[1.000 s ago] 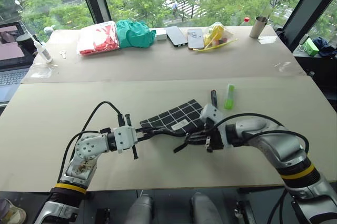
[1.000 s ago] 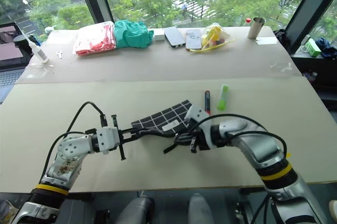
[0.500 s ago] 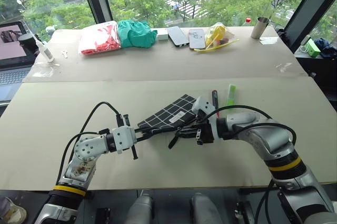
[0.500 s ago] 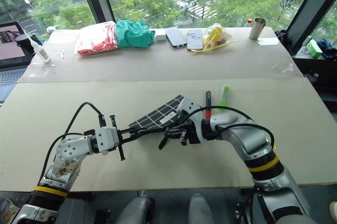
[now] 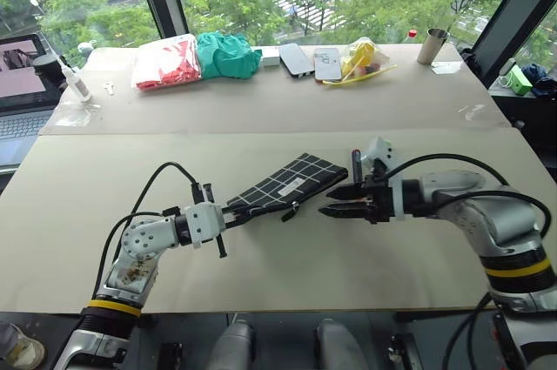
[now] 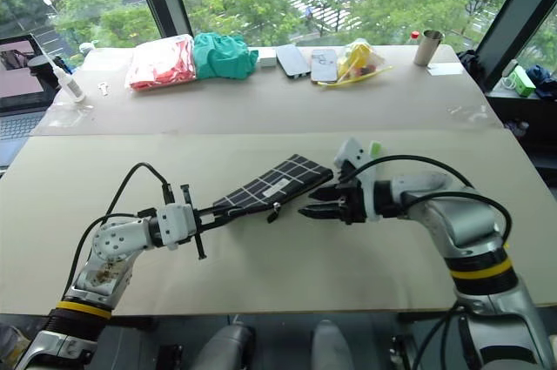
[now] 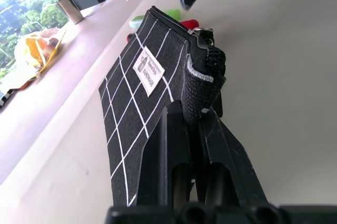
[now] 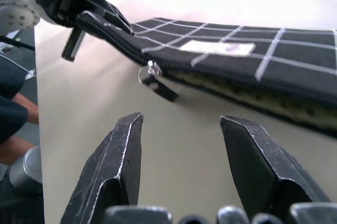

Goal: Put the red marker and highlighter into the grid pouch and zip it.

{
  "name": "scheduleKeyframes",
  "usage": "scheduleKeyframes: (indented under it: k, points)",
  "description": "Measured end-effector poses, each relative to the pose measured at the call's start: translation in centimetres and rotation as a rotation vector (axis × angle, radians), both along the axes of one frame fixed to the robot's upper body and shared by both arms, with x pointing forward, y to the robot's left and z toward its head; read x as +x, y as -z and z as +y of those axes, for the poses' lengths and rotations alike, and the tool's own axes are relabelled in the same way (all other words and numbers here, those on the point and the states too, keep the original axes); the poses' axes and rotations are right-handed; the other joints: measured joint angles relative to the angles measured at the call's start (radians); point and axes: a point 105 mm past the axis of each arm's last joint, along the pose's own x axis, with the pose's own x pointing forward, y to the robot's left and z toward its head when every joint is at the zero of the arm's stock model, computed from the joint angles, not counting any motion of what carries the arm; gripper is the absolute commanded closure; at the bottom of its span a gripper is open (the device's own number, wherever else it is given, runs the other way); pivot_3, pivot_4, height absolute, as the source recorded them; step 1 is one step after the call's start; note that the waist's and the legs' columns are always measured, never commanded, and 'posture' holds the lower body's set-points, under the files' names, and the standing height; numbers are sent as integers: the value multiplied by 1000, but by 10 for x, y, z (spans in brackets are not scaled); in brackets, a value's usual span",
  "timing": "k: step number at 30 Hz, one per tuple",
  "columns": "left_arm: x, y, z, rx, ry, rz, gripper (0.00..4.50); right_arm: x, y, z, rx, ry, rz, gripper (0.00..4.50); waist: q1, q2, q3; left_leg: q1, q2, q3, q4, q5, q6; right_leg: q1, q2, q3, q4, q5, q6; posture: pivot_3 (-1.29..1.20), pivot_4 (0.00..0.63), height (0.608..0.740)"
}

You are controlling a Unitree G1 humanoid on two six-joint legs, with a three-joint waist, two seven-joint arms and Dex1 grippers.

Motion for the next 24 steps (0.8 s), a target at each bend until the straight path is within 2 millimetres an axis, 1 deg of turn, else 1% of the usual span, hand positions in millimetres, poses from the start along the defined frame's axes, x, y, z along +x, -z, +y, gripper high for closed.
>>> scheduleKeyframes:
  k: [2,4,6,8,12,15,16,17,19,24]
  points:
    - [2,-2,9,4,-26,-3,4500,14,-8,-8,11,91,-59,1886,-9,0,0,2,1,2,0,0,0,0,0,1,1,0,0,0,150,740]
    - [3,-4,18,-2,-47,-4,4500,37,-16,-22,6,248,-107,1886,-10,0,0,3,1,2,-1,0,0,0,0,1,1,0,0,0,150,740]
    - [2,-4,26,-16,-64,5,4500,48,-15,-29,-17,337,-114,1886,-6,0,0,3,1,2,-2,0,0,0,0,1,1,0,0,0,150,740]
    - [1,-5,28,-27,-61,10,4500,56,-5,-28,-39,402,-94,1886,-6,0,0,2,1,2,-2,0,0,0,0,1,1,0,0,0,150,740]
    - [-1,-7,29,-29,-41,6,4500,65,15,-15,-129,467,-64,1886,-5,0,0,1,1,2,-2,0,0,-1,0,1,1,0,0,0,150,740]
    - [-1,-7,28,-30,-39,7,4500,70,22,-17,-224,510,-95,1886,-2,0,0,1,0,2,-2,0,0,-1,-1,1,1,0,0,0,150,740]
    - [-2,-7,28,-31,-38,7,4500,73,23,-22,-257,536,-110,1886,-2,0,0,1,0,2,-2,0,0,-1,-1,1,0,0,0,0,150,740]
    - [-2,-6,28,-34,-39,10,4500,75,22,-28,-280,561,-124,1886,-3,0,0,1,0,2,-2,0,0,-1,-1,1,1,0,0,0,150,740]
    - [-3,-4,28,-41,-40,19,4500,78,18,-33,-281,587,-131,1886,-4,0,0,1,0,2,-2,0,0,-1,-1,1,1,0,0,0,150,740]
    - [-4,-3,27,-51,-39,21,4500,81,4,-31,-252,560,-157,1886,-8,0,0,1,1,2,-2,0,0,-1,0,1,1,0,0,0,150,740]
